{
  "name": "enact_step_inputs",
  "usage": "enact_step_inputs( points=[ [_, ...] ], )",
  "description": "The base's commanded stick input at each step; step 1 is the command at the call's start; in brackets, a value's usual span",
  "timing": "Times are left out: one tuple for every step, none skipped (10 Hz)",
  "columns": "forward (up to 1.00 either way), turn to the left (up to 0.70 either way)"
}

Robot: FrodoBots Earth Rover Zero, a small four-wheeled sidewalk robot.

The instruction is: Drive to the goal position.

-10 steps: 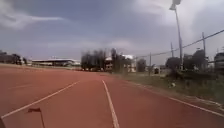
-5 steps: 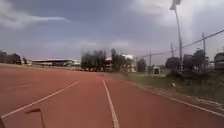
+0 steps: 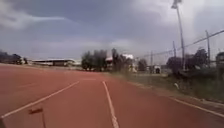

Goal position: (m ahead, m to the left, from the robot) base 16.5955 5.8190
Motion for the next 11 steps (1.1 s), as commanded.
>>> enact_step_inputs(
  points=[
    [0.70,0.00],
    [0.70,0.00],
    [0.70,0.00],
    [0.70,0.00],
    [0.70,0.00],
    [0.70,0.00],
    [0.70,0.00],
    [0.70,0.00],
    [0.70,0.00],
    [0.70,0.00],
    [0.70,0.00]
  ],
)
